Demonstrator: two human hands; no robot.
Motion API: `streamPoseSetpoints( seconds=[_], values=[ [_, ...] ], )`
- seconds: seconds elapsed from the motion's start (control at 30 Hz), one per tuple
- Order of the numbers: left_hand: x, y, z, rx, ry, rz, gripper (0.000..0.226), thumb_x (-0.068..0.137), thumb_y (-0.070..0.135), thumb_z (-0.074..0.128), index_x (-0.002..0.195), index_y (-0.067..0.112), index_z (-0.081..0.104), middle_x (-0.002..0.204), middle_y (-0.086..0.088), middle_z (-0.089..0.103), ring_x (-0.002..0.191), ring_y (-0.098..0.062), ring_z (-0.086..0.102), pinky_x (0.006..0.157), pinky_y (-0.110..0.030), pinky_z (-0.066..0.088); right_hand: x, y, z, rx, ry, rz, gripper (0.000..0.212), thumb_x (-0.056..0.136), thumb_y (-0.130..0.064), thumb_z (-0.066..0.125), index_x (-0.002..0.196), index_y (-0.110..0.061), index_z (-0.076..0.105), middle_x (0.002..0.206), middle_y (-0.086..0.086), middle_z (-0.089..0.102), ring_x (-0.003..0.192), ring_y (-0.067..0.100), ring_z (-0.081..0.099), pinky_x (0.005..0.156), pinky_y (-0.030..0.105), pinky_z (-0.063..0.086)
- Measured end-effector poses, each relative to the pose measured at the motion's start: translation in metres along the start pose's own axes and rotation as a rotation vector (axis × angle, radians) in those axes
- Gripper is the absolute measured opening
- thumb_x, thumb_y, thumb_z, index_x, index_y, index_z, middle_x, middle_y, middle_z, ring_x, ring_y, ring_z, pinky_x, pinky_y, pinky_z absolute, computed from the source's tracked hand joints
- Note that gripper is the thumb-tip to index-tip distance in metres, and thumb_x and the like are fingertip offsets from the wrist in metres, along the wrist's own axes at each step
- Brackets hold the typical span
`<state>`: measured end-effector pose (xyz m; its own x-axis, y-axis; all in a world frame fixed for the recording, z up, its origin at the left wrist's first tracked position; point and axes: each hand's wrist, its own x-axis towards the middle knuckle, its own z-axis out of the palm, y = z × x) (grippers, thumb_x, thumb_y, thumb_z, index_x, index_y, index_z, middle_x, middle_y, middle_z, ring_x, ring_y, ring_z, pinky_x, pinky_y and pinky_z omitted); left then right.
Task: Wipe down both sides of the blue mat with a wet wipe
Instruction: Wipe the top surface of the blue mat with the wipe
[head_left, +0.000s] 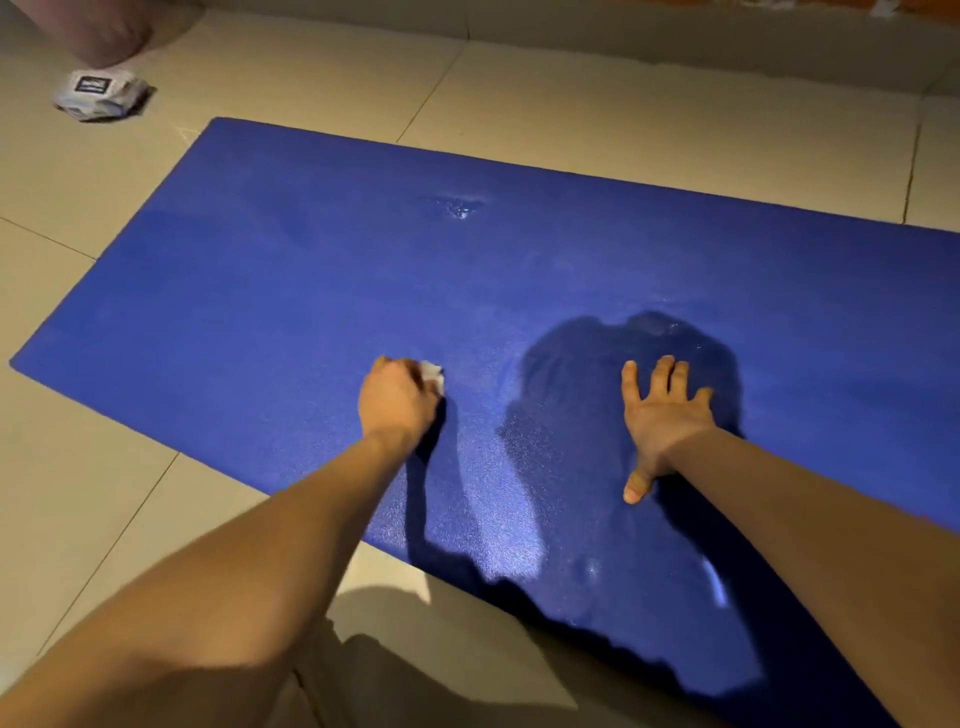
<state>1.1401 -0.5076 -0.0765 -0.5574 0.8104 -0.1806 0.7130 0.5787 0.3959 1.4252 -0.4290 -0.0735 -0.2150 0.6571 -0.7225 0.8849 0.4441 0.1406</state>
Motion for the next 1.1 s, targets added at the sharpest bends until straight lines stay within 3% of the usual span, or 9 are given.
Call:
streamPoseSetpoints(
  seconds=[0.13,0.3,0.4,0.5,0.6,0.73,0.87,0.97,1.1],
  values=[
    [0.000,0.012,0.008,-0.068,-0.019,-0.050,0.021,0.095,0.032,0.061,0.083,0.016,0.064,0.093,-0.010,0.074,0.088,-0.034,0.067,0.070,-0.030,0.045,0.000,0.001,-0.001,0.013,0.003,-0.005,0.174,0.045,-0.068,0.090,0.148,-0.007,-0.036,0.156,0.036,-0.023,0.147,0.055,-0.013,0.116,0.068,0.019],
    [-0.058,0.063,0.055,-0.216,-0.140,0.212,0.008,0.090,0.026,0.064,0.093,0.019,0.063,0.096,0.003,0.073,0.090,-0.024,0.067,0.073,-0.031,0.050,0.001,-0.002,-0.001,-0.011,-0.005,0.018,0.175,0.045,-0.069,0.090,0.147,-0.007,-0.038,0.156,0.037,-0.024,0.147,0.056,-0.013,0.116,0.068,0.020],
    [-0.081,0.083,0.070,-0.108,-0.226,0.455,0.009,0.093,0.026,0.062,0.090,0.017,0.064,0.092,-0.004,0.066,0.083,-0.031,0.063,0.066,-0.038,0.047,0.001,-0.003,-0.001,-0.025,0.002,0.030,0.175,0.045,-0.071,0.090,0.147,-0.007,-0.038,0.156,0.036,-0.023,0.147,0.055,-0.013,0.116,0.067,0.020],
    [-0.062,0.072,0.061,0.009,-0.183,0.555,0.016,0.096,0.028,0.059,0.090,0.016,0.067,0.092,-0.006,0.065,0.085,-0.033,0.062,0.067,-0.039,0.046,0.001,-0.002,-0.001,-0.023,-0.002,0.026,0.174,0.046,-0.071,0.089,0.147,-0.008,-0.038,0.157,0.035,-0.024,0.147,0.055,-0.013,0.116,0.067,0.019],
    [-0.022,0.036,0.034,0.088,-0.105,0.445,0.017,0.097,0.030,0.057,0.094,0.020,0.071,0.098,-0.005,0.066,0.092,-0.031,0.063,0.073,-0.037,0.050,0.002,-0.002,-0.002,-0.022,-0.004,0.015,0.174,0.046,-0.072,0.088,0.146,-0.008,-0.039,0.156,0.036,-0.024,0.147,0.056,-0.013,0.116,0.067,0.019],
    [0.026,-0.009,0.000,0.160,0.037,0.176,0.032,0.099,0.034,0.054,0.072,0.017,0.058,0.080,-0.010,0.059,0.079,-0.038,0.061,0.062,-0.034,0.040,0.001,-0.001,-0.002,-0.016,-0.001,0.014,0.175,0.045,-0.072,0.089,0.146,-0.007,-0.039,0.155,0.038,-0.024,0.147,0.056,-0.013,0.116,0.068,0.020],
    [0.027,0.007,0.000,0.143,0.089,0.060,0.039,0.101,0.031,0.051,0.071,0.008,0.061,0.080,-0.021,0.065,0.074,-0.042,0.060,0.064,-0.039,0.044,0.001,-0.002,-0.002,-0.011,-0.004,0.016,0.175,0.046,-0.071,0.089,0.145,-0.006,-0.040,0.155,0.039,-0.024,0.146,0.057,-0.013,0.116,0.068,0.019],
    [-0.001,0.042,0.019,0.067,0.034,0.203,0.027,0.097,0.019,0.057,0.073,0.010,0.065,0.082,-0.022,0.063,0.074,-0.041,0.060,0.065,-0.039,0.043,0.002,-0.002,-0.003,-0.006,-0.012,0.021,0.176,0.046,-0.070,0.090,0.144,-0.006,-0.041,0.154,0.039,-0.025,0.146,0.057,-0.014,0.115,0.069,0.019],
    [-0.040,0.084,0.051,0.118,-0.149,0.514,0.023,0.083,0.006,0.066,0.067,0.018,0.054,0.074,-0.011,0.058,0.070,-0.037,0.059,0.057,-0.034,0.042,0.000,-0.002,-0.004,0.007,-0.013,0.014,0.176,0.045,-0.069,0.090,0.144,-0.008,-0.041,0.154,0.038,-0.026,0.146,0.056,-0.014,0.115,0.069,0.019]
  ],
)
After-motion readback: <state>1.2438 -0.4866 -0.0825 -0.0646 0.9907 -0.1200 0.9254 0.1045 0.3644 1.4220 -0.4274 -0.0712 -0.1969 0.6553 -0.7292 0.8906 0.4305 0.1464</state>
